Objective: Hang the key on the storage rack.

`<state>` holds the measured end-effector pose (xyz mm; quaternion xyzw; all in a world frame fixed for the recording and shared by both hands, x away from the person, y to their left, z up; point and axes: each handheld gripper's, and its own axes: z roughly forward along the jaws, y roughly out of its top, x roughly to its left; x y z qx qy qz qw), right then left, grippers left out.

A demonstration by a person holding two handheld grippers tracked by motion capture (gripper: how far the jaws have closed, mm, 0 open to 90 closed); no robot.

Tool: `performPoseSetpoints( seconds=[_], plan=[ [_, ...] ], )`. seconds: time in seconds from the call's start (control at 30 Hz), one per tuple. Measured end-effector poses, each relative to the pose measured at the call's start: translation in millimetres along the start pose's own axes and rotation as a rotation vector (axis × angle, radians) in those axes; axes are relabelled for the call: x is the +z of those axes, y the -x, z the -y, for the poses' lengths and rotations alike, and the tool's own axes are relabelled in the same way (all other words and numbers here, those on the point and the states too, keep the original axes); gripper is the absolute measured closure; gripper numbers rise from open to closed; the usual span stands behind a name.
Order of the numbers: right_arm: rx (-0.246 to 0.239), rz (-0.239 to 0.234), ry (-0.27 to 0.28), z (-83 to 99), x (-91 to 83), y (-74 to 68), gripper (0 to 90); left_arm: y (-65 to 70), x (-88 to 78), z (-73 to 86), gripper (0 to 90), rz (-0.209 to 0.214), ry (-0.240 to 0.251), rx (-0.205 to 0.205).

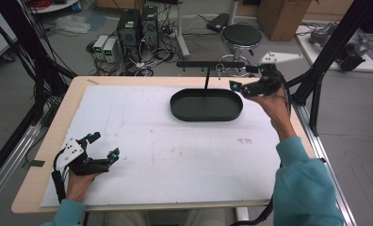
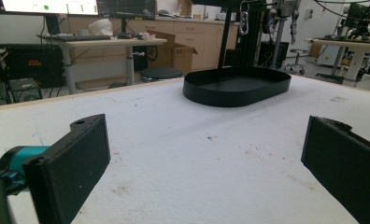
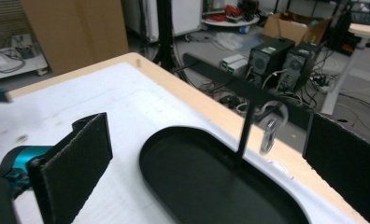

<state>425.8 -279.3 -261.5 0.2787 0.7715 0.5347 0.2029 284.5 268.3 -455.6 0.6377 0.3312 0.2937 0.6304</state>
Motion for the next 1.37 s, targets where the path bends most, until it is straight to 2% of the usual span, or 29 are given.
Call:
performPoseSetpoints(
  seconds=[0.03,0.07,0.13,0.3,0.33,0.37,0.43,0.53,0.63,0.67,0.77,0.97,1.1,1.37],
  plan=[
    [-0.002,-0.005,0.029,19.6,-13.1,-10.8,0.7,0.0,-0.1,0.0,1.7,0.001,0.001,0.001],
    [-0.002,-0.005,0.029,19.6,-13.1,-10.8,0.7,0.0,-0.1,0.0,1.7,0.002,0.001,0.000],
    [0.005,-0.006,0.040,38.0,-22.1,-19.6,0.7,0.2,-0.6,0.3,1.7,0.003,0.007,0.003],
    [0.011,0.018,0.095,88.8,-37.3,-43.1,0.7,0.5,-0.9,0.3,1.7,0.006,0.008,0.011],
    [0.018,0.020,0.109,106.0,-40.0,-49.3,0.7,0.7,-0.8,0.3,1.7,0.003,0.006,0.014],
    [0.018,0.020,0.109,106.0,-40.0,-49.3,0.7,0.9,-0.8,0.3,1.7,0.002,0.006,0.014],
    [0.039,0.032,0.122,123.0,-41.6,-53.9,0.7,1.0,-0.9,0.4,1.7,0.007,0.009,0.018],
    [0.066,0.043,0.174,148.3,-44.5,-59.4,0.7,1.4,-1.2,0.4,1.7,0.010,0.007,0.021],
    [0.027,0.087,0.221,169.0,-47.1,-66.0,0.7,1.6,-1.4,0.5,1.7,0.011,0.008,0.023],
    [0.016,0.093,0.267,179.9,-47.7,-68.8,0.7,1.9,-1.4,0.5,1.7,0.011,0.009,0.024],
    [0.001,0.101,0.284,188.4,-47.5,-69.3,0.7,2.4,-2.0,0.6,1.7,0.010,0.012,0.030],
    [0.046,0.115,0.300,212.4,-43.7,-67.2,0.7,3.5,-4.1,1.2,1.7,0.004,0.027,0.035],
    [0.065,0.119,0.283,219.0,-40.2,-66.5,0.7,3.5,-4.3,1.4,1.7,0.004,0.030,0.031],
    [0.046,0.132,0.283,219.9,-39.7,-68.4,0.7,3.6,-4.8,1.6,1.7,0.002,0.032,0.034]
  ],
)
